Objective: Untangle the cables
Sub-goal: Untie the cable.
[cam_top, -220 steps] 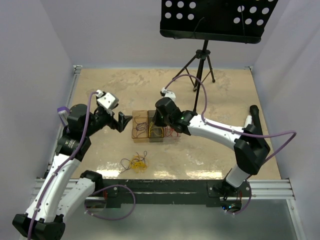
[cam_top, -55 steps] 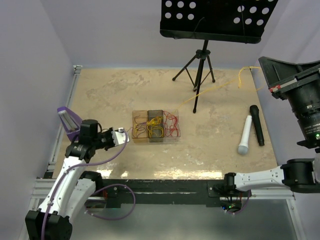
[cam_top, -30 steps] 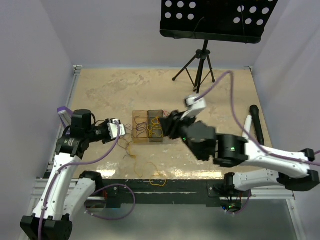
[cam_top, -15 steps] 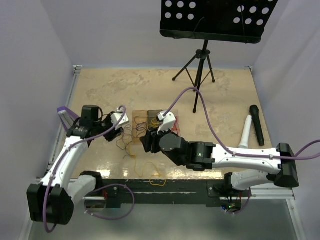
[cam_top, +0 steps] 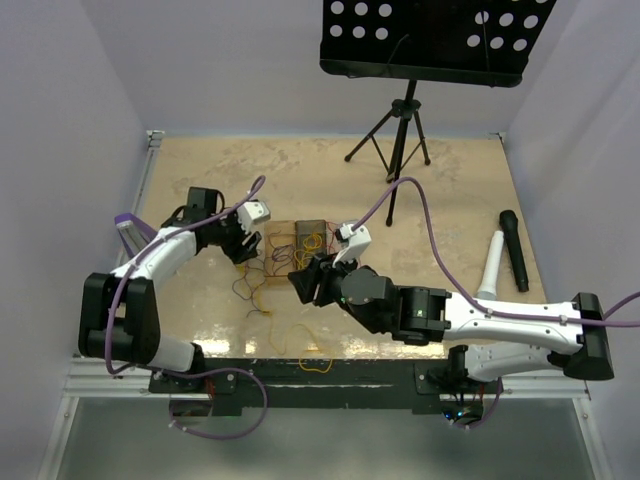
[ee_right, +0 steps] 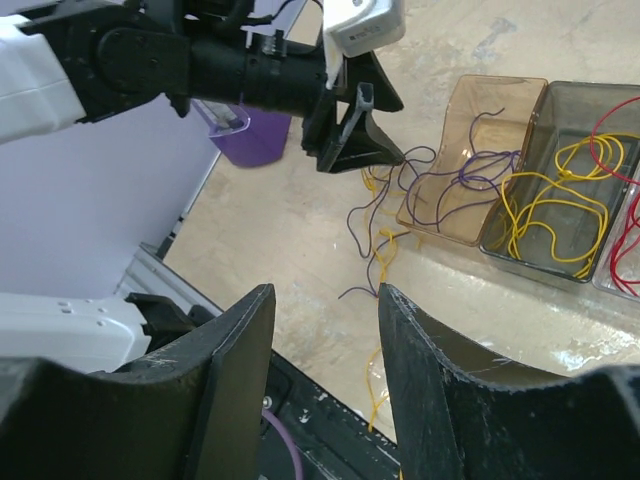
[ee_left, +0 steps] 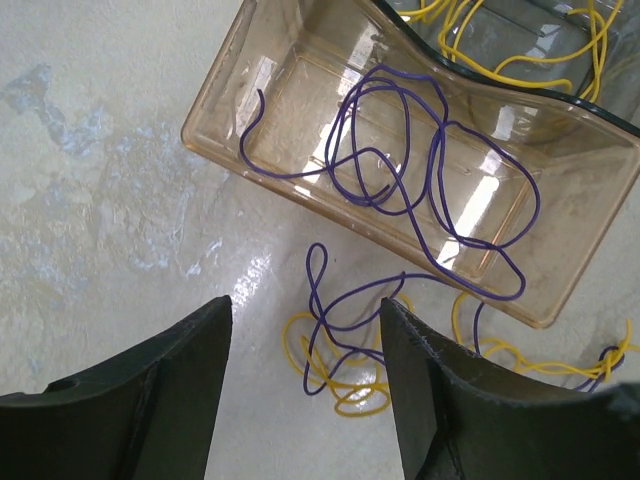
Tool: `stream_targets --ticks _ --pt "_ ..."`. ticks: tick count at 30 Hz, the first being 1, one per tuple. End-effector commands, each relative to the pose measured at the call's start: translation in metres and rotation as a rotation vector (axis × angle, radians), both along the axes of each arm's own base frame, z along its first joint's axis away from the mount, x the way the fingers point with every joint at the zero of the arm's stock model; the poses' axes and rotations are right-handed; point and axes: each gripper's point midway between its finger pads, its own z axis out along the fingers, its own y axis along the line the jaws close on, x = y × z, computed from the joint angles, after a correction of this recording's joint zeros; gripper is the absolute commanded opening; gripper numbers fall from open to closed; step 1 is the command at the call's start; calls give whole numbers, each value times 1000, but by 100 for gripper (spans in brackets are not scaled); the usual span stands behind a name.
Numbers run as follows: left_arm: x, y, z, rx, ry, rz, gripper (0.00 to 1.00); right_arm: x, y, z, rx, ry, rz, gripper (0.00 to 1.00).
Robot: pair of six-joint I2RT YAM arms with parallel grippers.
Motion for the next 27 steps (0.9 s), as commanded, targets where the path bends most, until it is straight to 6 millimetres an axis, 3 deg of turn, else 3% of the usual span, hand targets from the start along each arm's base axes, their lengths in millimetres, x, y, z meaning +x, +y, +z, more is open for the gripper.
stream_targets --ticks 1,7,13,19,22,27 --pt "15 -8 -5 -8 -7 -3 66 5 -7 17 64 -1 -46 49" --pt "16 -1 -28 45 16 22 63 6 -14 28 85 -9 -63 48" --pt "30 -3 -31 39 -3 64 53 4 -19 38 131 0 -62 44" --pt "8 -16 -54 72 91 -19 45 5 -26 39 127 3 -82 41" --pt "6 -17 -51 73 78 -21 44 6 -31 42 134 -2 -94 40" --pt "16 -14 -29 80 6 -2 15 7 -33 44 133 -7 -99 35"
